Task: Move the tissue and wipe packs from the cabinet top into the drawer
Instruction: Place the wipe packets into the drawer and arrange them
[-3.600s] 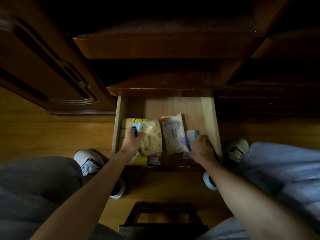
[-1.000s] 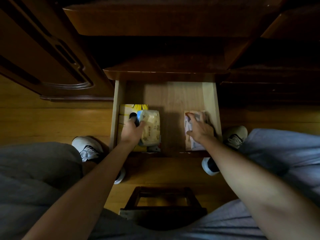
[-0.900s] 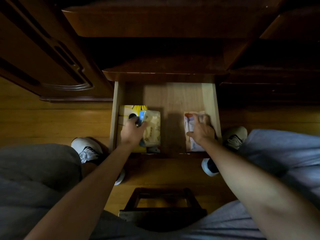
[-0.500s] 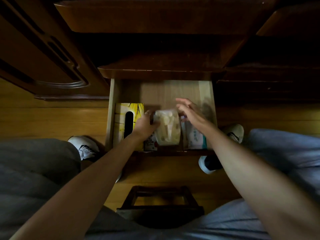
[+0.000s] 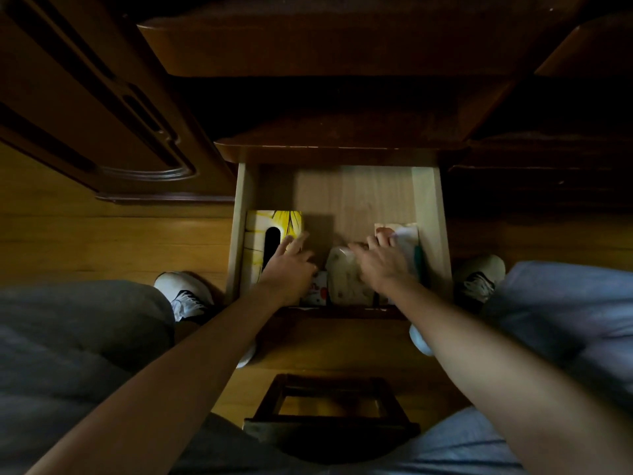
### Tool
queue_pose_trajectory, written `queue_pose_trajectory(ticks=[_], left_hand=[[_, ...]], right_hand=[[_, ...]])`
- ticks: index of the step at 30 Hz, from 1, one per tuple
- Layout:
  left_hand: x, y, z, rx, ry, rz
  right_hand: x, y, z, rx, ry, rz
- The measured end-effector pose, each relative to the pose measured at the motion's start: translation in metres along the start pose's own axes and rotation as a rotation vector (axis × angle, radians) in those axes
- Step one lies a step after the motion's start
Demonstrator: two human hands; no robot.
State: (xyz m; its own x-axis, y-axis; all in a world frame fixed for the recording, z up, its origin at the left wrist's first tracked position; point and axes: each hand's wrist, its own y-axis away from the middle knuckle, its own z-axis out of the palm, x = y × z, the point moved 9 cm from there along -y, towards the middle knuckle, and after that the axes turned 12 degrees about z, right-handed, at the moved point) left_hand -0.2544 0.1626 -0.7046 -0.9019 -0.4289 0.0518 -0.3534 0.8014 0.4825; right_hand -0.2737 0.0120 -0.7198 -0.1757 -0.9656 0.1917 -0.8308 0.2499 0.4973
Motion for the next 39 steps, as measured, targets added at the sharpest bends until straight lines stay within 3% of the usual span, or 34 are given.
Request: queue_pose_trajectory(ticks=[3, 7, 10, 15, 19, 22, 25, 28, 32, 37, 39], left_hand=[[0.009, 0.005, 0.002, -0.058, -0.060, 0.048], [0.002, 0.014, -0.042, 0.024, 0.130, -0.029], [-0.021, 0.029, -0.117, 0.187, 0.223, -0.068], [-0.053, 0.085, -0.295, 0.624, 0.087, -0.079], [-0.051, 0.137, -0.434, 0.972, -0.087, -0.030], [-0.052, 0.154, -0.508, 1.072, -0.102, -0.072], [-0.045, 0.146, -0.554, 1.064, -0.166, -0.047], [-0.051, 0.129, -0.593, 1.093, -0.171, -0.036], [-0.095, 0.070, -0.630, 0.983, -0.042, -0.096], [-0.133, -0.011, -0.649, 0.888, 0.088, -0.115], [-0.138, -0.039, -0.658, 0.900, 0.075, -0.107]], right_hand=[[0.007, 0.005, 0.000, -0.030, -0.124, 0.037], [0.019, 0.011, -0.037, -0.058, -0.289, 0.016], [0.035, 0.018, -0.095, -0.038, -0.377, -0.038], [0.094, 0.059, -0.250, 0.259, -0.663, -0.102], [0.151, 0.125, -0.387, 0.709, -0.702, -0.151], [0.189, 0.168, -0.465, 1.024, -0.688, -0.132], [0.226, 0.178, -0.511, 1.169, -0.688, -0.046], [0.257, 0.147, -0.533, 1.048, -0.639, 0.063], [0.279, 0.071, -0.521, 0.608, -0.449, 0.216], [0.303, 0.043, -0.557, 0.846, -0.367, 0.234], [0.329, 0.024, -0.567, 0.878, -0.402, 0.329]])
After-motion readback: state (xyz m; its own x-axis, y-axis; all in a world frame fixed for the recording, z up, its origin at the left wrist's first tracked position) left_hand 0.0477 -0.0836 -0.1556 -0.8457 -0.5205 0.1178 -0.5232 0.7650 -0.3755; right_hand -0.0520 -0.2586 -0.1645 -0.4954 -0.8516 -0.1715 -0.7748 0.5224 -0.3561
